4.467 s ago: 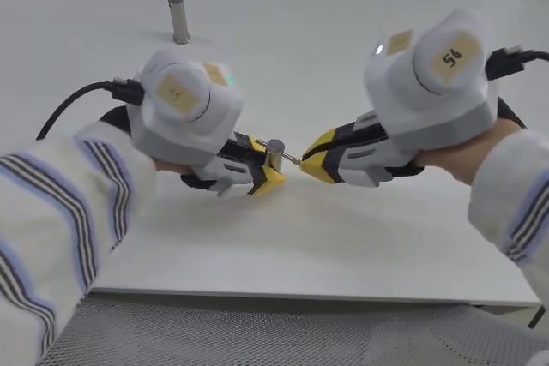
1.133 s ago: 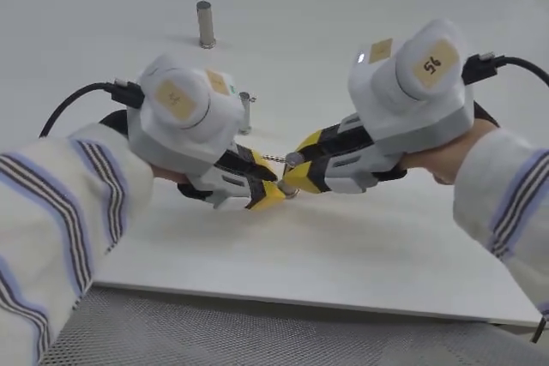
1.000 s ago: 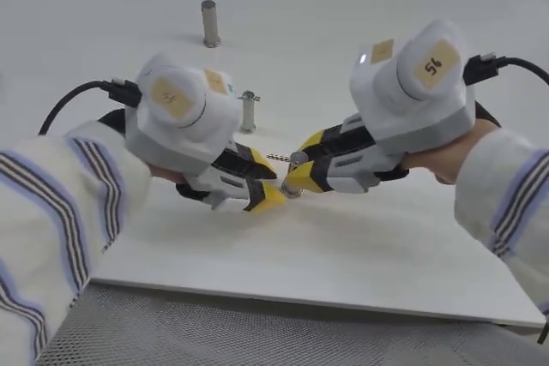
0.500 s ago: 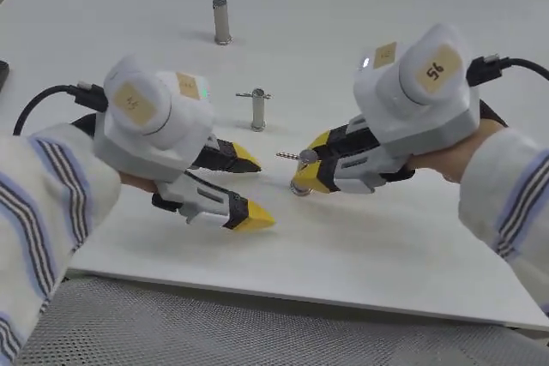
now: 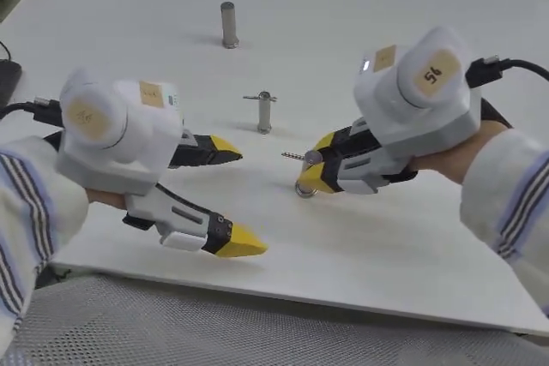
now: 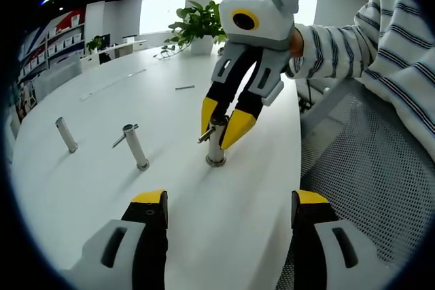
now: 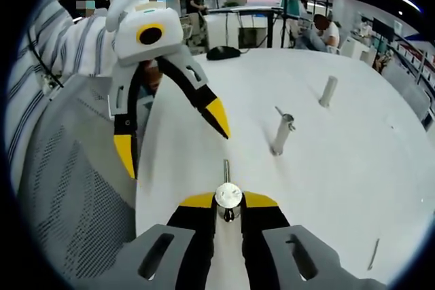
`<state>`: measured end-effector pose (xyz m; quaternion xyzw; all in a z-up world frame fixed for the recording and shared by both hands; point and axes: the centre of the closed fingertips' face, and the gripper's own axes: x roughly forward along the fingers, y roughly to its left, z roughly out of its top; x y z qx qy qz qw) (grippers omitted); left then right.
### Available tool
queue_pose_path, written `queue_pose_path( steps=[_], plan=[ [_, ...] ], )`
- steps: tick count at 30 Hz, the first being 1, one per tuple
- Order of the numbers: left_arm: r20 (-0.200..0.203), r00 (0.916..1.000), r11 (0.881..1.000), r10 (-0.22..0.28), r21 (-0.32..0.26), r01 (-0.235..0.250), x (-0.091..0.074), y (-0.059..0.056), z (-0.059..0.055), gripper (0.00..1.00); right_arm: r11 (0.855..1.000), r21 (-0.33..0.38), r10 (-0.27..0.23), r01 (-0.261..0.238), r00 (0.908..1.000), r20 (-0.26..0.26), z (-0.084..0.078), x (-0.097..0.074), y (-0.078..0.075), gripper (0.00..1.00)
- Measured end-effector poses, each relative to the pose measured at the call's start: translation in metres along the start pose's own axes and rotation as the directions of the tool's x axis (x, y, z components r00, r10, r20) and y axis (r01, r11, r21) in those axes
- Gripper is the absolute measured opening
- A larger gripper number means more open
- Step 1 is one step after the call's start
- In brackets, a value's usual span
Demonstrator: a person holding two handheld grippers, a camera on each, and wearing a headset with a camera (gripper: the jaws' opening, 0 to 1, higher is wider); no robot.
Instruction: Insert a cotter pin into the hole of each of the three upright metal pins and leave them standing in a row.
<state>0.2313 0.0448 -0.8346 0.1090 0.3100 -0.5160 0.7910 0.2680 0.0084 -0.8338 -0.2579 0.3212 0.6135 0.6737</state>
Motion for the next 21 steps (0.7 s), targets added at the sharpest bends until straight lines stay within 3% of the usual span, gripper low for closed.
queue_pose_path(
  steps=[8, 17, 21],
  plan=[
    [0.066, 0.9978, 1.0, 0.0, -0.024, 0.002, -0.017, -0.003, 0.011, 0.89, 1.0, -0.017, 0.008, -0.008, 1.0, -0.005, 0.001, 0.0, -0.003, 0.14],
    [0.066, 0.9973, 0.998, 0.032, -0.053, -0.028, -0.029, 0.001, 0.002, 0.99, 1.0, -0.029, 0.007, -0.007, 0.9997, -0.025, 0.0, -0.001, -0.015, 0.14],
    [0.053, 0.9976, 0.996, 0.046, -0.073, -0.042, -0.031, 0.004, -0.005, 0.98, 0.999, -0.032, 0.009, -0.01, 0.9994, -0.032, 0.0, -0.003, -0.023, 0.14]
  ],
)
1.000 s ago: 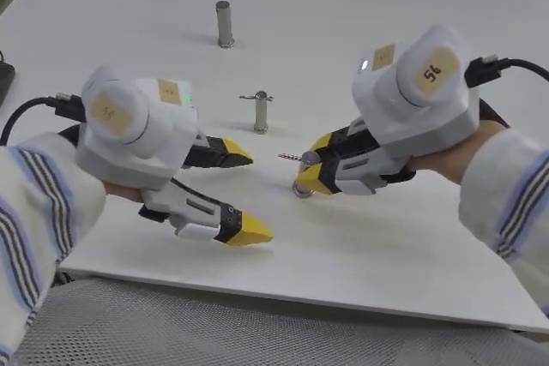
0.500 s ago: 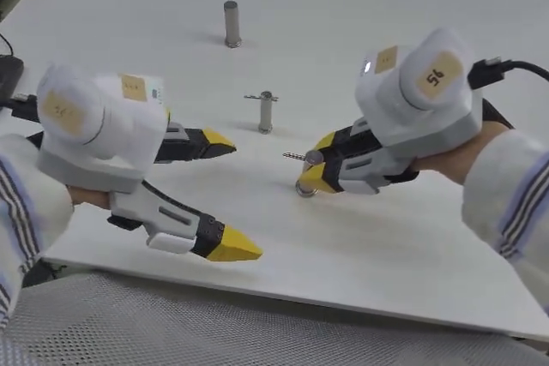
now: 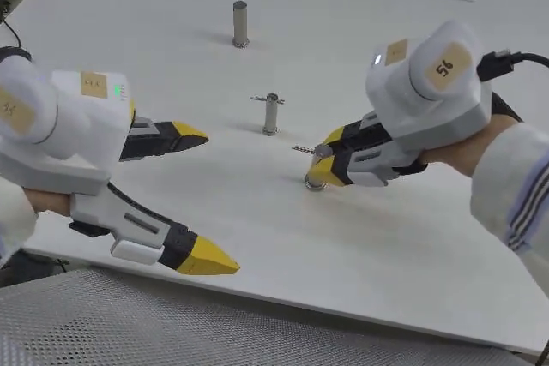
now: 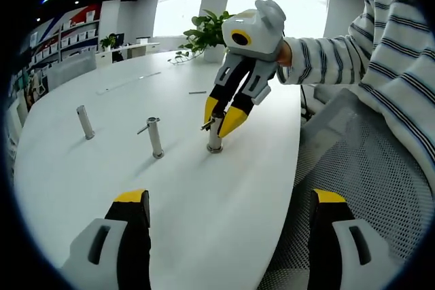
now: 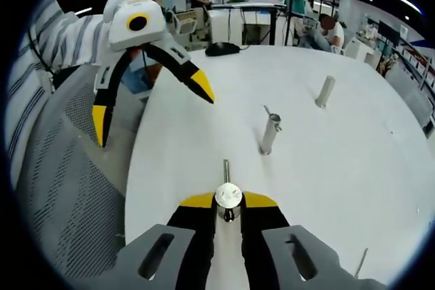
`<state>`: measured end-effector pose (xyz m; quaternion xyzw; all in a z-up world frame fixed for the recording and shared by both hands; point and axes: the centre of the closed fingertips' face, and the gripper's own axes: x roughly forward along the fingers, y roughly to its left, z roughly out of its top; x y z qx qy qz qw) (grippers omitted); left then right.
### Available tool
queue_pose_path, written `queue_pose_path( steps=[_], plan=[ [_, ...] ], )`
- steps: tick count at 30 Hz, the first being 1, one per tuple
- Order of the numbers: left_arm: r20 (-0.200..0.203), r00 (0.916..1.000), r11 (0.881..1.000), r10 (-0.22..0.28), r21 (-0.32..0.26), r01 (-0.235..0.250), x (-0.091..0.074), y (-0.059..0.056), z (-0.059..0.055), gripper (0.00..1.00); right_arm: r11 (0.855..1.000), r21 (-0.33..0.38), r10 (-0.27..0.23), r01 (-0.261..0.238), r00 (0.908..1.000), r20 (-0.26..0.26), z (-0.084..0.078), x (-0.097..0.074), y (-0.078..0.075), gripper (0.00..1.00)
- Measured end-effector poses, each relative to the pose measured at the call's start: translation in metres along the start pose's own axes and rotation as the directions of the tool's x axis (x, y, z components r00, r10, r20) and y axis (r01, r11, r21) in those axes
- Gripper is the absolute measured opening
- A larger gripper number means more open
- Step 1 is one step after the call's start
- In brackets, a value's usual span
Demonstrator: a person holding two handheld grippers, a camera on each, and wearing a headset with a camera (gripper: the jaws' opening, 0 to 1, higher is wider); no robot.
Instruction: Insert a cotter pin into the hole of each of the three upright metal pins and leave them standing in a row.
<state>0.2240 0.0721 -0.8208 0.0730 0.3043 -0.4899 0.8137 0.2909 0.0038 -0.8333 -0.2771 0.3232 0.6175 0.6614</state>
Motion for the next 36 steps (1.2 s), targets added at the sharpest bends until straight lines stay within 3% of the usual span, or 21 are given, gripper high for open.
queue_pose_path(
  steps=[6, 8, 20, 24, 36],
  plan=[
    [0.009, 0.9998, 1.0, 0.019, -0.024, -0.019, -0.005, 0.004, 0.0, 0.99, 1.0, -0.014, -0.003, 0.003, 1.0, 0.0, -0.002, -0.003, -0.014, 0.13],
    [0.02, 0.9987, 0.999, 0.046, -0.011, -0.046, -0.006, 0.009, 0.002, 0.99, 1.0, -0.004, -0.002, 0.002, 1.0, 0.004, -0.003, -0.004, -0.025, 0.13],
    [-0.001, 0.9975, 0.997, 0.07, -0.02, -0.07, -0.011, 0.013, -0.003, 0.97, 1.0, -0.017, 0.002, -0.002, 0.9999, 0.017, -0.001, -0.004, -0.059, 0.13],
    [-0.009, 0.9973, 0.997, 0.073, -0.024, -0.073, -0.011, 0.013, -0.005, 0.97, 1.0, -0.027, 0.015, -0.014, 0.9995, 0.027, -0.001, -0.003, -0.067, 0.13],
    [-0.011, 0.9959, 0.995, 0.09, -0.043, -0.09, -0.013, 0.015, -0.006, 0.98, 0.995, -0.073, 0.069, -0.066, 0.9969, 0.038, -0.001, -0.003, -0.07, 0.14]
  ],
)
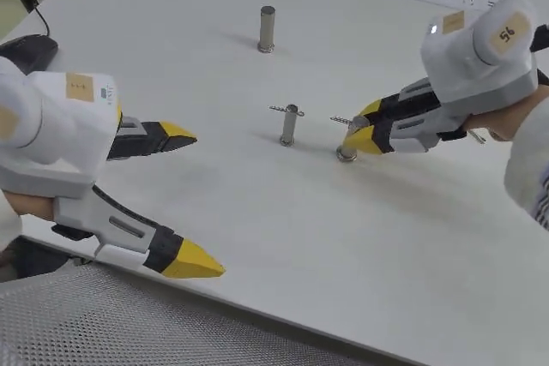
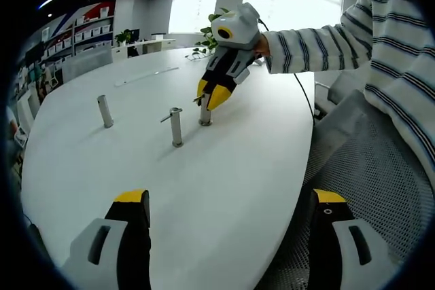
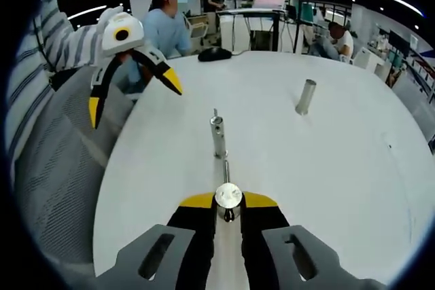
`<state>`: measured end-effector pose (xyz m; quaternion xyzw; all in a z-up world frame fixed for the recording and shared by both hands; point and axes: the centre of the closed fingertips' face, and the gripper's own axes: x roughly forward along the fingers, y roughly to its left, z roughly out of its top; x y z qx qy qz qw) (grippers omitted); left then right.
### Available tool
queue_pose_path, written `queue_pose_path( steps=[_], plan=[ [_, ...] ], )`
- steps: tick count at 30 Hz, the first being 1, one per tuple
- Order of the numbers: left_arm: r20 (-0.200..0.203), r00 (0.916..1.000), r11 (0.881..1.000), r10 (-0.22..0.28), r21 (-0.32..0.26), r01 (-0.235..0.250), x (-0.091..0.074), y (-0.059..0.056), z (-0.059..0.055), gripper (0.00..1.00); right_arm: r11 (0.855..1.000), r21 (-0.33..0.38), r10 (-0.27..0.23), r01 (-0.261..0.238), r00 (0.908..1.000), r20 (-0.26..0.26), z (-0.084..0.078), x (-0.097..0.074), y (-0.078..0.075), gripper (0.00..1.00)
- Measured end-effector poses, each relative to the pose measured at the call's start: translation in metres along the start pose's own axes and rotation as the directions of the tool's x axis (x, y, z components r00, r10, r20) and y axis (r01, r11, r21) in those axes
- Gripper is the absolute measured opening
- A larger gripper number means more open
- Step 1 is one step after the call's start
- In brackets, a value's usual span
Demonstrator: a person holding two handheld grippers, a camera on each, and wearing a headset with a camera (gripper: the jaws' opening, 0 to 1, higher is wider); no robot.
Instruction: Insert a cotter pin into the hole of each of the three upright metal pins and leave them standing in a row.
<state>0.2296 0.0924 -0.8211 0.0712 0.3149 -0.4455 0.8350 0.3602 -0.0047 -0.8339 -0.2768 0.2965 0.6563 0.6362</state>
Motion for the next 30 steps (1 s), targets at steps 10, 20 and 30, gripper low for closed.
queue_pose_path(
  steps=[10, 20, 30],
  plan=[
    [-0.003, 1.0, 1.0, 0.006, 0.0, -0.006, -0.004, 0.0, 0.001, 0.97, 0.999, -0.041, 0.031, -0.031, 0.9995, 0.008, 0.003, 0.001, 0.006, 0.14],
    [-0.008, 1.0, 1.0, 0.005, -0.006, -0.005, -0.006, 0.0, 0.001, 0.96, 0.998, -0.05, 0.051, -0.049, 0.9985, 0.021, 0.007, 0.0, 0.011, 0.14],
    [-0.008, 1.0, 1.0, 0.001, -0.006, -0.001, -0.007, 0.0, 0.002, 0.96, 0.998, -0.05, 0.04, -0.039, 0.9985, 0.037, 0.009, -0.001, 0.014, 0.15]
  ],
)
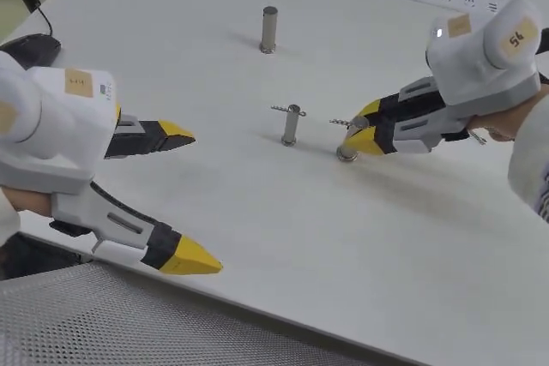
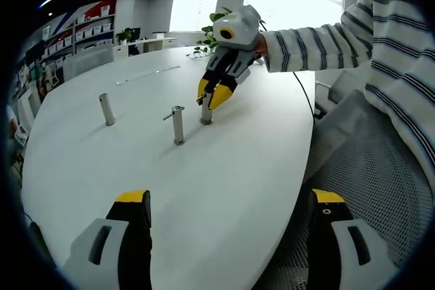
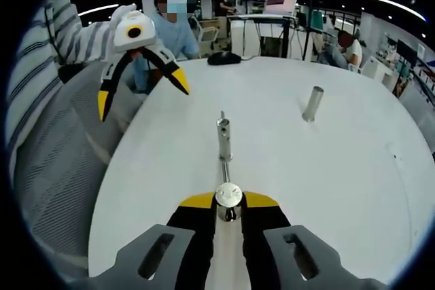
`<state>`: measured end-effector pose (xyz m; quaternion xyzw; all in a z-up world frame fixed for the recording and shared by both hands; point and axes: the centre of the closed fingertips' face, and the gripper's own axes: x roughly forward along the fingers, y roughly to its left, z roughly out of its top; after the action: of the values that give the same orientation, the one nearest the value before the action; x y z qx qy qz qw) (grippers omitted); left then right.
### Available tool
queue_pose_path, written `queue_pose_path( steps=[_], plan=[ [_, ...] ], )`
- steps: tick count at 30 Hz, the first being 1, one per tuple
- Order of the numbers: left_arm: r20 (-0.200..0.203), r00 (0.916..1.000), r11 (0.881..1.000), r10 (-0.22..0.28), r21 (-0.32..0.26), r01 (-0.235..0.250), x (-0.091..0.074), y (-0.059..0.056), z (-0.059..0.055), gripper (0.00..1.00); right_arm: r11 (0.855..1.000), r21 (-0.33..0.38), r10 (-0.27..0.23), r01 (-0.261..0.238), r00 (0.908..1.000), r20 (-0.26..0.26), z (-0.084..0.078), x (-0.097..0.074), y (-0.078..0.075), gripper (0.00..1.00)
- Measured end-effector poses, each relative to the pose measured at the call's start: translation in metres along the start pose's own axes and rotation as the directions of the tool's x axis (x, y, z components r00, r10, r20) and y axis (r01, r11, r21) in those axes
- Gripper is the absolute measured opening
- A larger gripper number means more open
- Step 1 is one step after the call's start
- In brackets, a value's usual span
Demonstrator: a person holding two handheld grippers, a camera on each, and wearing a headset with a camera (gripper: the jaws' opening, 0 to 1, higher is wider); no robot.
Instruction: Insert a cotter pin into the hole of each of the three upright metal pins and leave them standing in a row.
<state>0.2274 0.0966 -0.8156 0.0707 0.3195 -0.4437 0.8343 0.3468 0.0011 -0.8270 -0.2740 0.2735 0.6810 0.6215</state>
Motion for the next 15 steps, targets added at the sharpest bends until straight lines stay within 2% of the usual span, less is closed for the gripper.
queue_pose_path(
  steps=[7, 15],
  plan=[
    [-0.002, 1.0, 1.0, 0.002, -0.001, -0.002, -0.0009, 0.0009, -0.0006, 0.96, 1.0, 0.012, -0.003, 0.003, 0.9998, -0.021, -0.0062, 0.0038, 0.0027, 0.19],
    [-0.009, 0.9999, 1.0, -0.005, -0.007, 0.005, -0.0016, -0.0006, -0.0031, 0.96, 1.0, 0.01, -0.026, 0.026, 0.9997, 0.003, -0.0006, 0.0024, -0.0012, 0.26]
  ],
)
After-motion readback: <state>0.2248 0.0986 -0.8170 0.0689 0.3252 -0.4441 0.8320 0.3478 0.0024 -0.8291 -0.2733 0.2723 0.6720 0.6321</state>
